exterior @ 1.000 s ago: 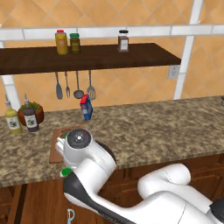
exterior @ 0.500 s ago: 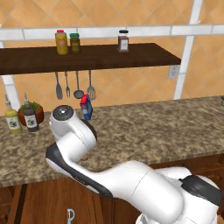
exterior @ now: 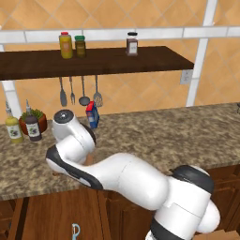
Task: Place the appropriate cutting tool for cutting the broccoli skin on the cutting board.
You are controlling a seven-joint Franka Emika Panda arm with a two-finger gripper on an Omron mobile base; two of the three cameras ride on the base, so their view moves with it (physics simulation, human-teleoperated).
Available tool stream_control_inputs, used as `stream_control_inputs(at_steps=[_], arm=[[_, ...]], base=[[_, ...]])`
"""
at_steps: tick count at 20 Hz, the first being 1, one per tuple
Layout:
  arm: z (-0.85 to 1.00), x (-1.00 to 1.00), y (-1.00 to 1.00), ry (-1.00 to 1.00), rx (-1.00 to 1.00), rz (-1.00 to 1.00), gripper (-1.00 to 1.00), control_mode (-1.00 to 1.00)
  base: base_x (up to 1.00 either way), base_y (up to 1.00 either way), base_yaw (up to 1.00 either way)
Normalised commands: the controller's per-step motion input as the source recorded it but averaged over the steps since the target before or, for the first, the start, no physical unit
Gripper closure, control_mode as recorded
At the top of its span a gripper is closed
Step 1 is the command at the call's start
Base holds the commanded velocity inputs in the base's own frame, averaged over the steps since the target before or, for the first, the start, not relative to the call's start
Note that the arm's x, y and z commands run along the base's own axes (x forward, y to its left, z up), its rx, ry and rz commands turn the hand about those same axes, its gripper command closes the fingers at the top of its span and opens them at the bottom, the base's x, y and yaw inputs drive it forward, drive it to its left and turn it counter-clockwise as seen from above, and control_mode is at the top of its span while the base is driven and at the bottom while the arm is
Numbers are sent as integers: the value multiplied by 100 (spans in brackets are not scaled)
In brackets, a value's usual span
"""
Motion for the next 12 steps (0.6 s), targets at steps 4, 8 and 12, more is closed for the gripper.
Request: stream_control_inputs(at_steps=[4,8,12], arm=[[-45,55,0,6,0,0,100,-100],[-38,49,0,6,0,0,100,-100],[-35,39,2,6,0,0,100,-100]], base=[[0,0,0],[0,0,0],[0,0,0]])
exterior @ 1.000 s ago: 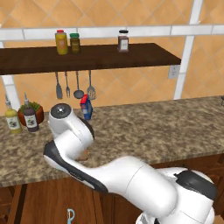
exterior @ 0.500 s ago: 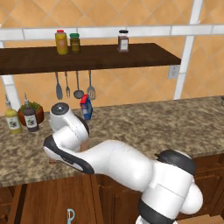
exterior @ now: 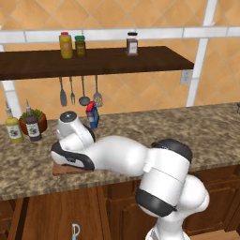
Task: Place the appropriate cutting tool for cutting the broccoli skin on the cutting board.
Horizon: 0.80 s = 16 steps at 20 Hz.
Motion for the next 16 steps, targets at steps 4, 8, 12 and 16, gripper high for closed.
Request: stream_control_inputs(at_steps=[4,8,12,16], arm=[[-43,23,2,6,0,0,100,-100],[-43,13,13,4,0,0,100,-100],[-46,12,12,4,-1,0,100,-100],[-44,18,7,6,0,0,100,-100]], base=[[0,0,0],[0,0,0],[0,0,0],[0,0,0]])
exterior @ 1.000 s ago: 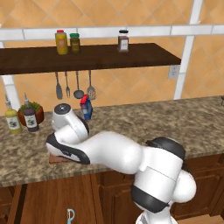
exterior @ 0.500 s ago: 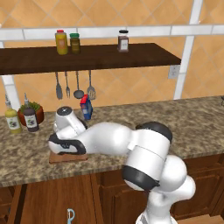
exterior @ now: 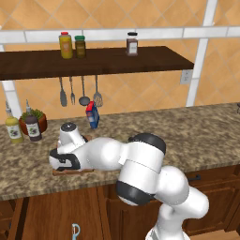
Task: Place the appropriate cutting tool for cutting the broccoli skin on the cutting board.
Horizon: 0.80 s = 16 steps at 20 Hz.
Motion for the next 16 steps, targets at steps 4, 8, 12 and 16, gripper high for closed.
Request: stream_control_inputs(at_steps=[4,8,12,16], arm=[[-47,23,5,8,0,0,100,-100],[-48,15,2,8,0,0,100,-100],[-12,-22,0,1,0,0,-100,-100],[15,-85,-16,-3,3,0,-100,-100]], base=[[0,0,0],[0,0,0],[0,0,0],[0,0,0]])
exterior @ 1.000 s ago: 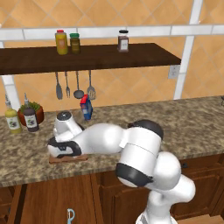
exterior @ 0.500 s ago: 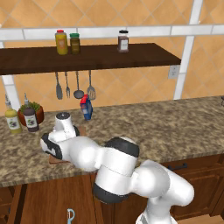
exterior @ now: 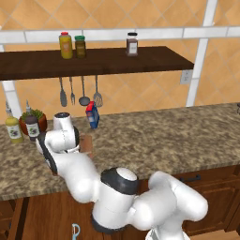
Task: Place the appropriate cutting tool for cutting the broccoli skin on the cutting board.
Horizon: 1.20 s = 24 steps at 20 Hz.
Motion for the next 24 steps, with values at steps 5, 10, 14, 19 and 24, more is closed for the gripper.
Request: stream_control_inputs(at_steps=[5,10,14,19,24], arm=[[52,-91,-31,-15,3,0,-100,-100],[70,-82,-41,-25,2,0,-100,-100],[74,-87,-39,-26,3,0,-100,-100],[86,-69,-41,-26,1,0,-100,-100],[78,-44,-44,-23,0,0,-100,-100]], base=[[0,0,0],[0,0,0],[0,0,0],[0,0,0],[0,0,0]])
